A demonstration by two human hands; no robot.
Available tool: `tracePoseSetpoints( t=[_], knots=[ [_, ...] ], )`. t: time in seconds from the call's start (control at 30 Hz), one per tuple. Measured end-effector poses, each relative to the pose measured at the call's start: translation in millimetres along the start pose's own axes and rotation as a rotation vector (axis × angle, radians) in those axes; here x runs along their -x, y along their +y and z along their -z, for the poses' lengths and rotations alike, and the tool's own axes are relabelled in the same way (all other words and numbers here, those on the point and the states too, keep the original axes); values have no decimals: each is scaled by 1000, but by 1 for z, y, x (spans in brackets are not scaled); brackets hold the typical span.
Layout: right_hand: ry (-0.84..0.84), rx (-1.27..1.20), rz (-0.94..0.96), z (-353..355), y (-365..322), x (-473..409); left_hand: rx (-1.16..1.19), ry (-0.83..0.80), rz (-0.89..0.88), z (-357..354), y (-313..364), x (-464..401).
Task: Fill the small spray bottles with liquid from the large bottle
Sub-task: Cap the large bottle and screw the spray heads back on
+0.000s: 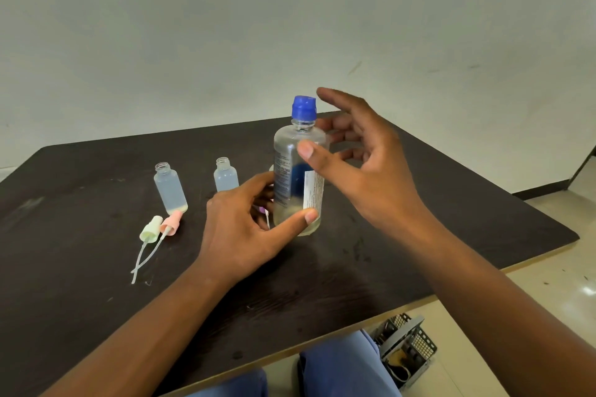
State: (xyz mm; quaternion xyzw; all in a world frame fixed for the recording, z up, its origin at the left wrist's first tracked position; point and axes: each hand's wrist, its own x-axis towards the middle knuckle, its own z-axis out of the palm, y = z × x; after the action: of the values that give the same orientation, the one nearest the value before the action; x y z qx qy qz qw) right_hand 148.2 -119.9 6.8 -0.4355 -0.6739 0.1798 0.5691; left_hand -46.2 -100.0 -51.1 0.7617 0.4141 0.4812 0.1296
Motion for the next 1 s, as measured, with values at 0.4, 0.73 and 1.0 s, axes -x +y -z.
tracePoseSetpoints(
  t=[0.4, 0.73, 1.0],
  knots=[
    [-116, -168, -132, 5, 30, 18, 20, -77, -39, -4, -6, 1],
    [142, -122, -235, 20, 46, -13, -183, -97, -64, -3, -5, 1],
    [227, 151, -293, 14, 98, -69, -349, -328, -306, -20, 11, -3]
  ],
)
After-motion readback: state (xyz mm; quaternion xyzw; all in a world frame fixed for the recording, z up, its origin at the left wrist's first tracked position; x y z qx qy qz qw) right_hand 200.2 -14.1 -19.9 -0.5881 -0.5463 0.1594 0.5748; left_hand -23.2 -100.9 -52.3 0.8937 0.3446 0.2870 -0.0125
